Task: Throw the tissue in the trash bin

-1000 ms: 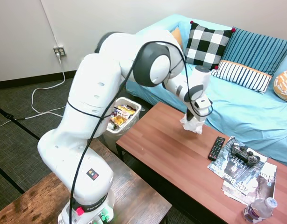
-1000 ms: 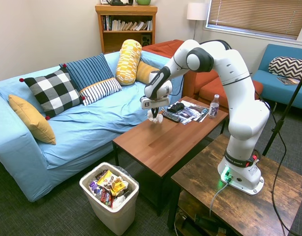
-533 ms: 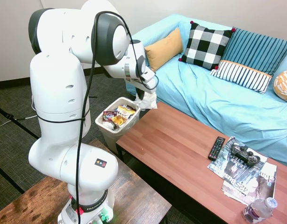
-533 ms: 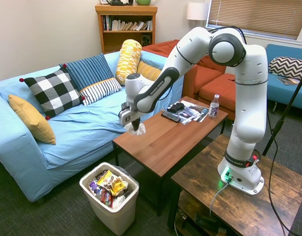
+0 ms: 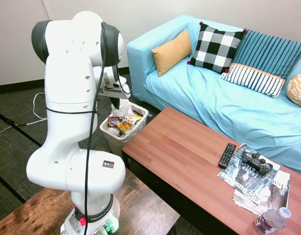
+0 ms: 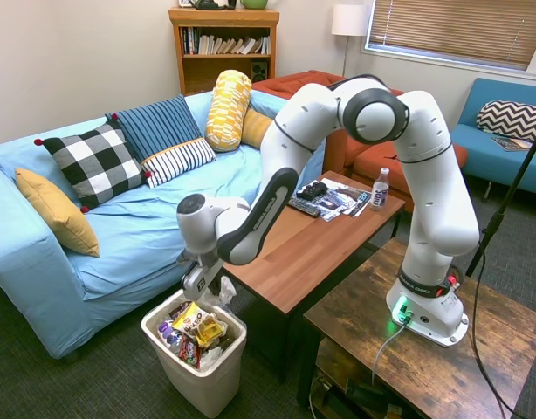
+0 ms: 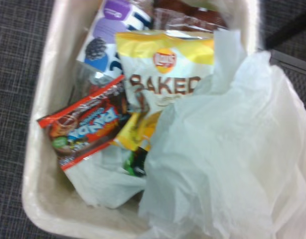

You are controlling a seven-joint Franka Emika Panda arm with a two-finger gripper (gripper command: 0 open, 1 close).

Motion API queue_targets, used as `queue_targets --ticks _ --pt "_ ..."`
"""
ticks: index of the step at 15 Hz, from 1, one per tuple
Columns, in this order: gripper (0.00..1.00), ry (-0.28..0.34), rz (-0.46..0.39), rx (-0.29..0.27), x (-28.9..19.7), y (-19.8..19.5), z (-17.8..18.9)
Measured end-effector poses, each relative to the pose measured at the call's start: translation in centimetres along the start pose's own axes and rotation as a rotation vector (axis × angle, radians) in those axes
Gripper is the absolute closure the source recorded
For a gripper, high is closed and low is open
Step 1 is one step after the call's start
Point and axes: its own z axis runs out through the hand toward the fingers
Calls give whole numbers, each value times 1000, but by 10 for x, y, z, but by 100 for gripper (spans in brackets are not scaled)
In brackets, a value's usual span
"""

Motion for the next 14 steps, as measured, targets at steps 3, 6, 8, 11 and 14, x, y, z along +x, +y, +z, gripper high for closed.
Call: queue_targets --ticks 3,6,8,11,14 --pt "0 -34 -59 -32 -12 -24 48" --pt "0 -18 -64 -37 0 -33 64" --pt "0 -12 -60 -33 12 -34 66" --pt "0 -16 -59 -34 13 -34 67" --pt "0 -14 -60 -33 12 -36 67"
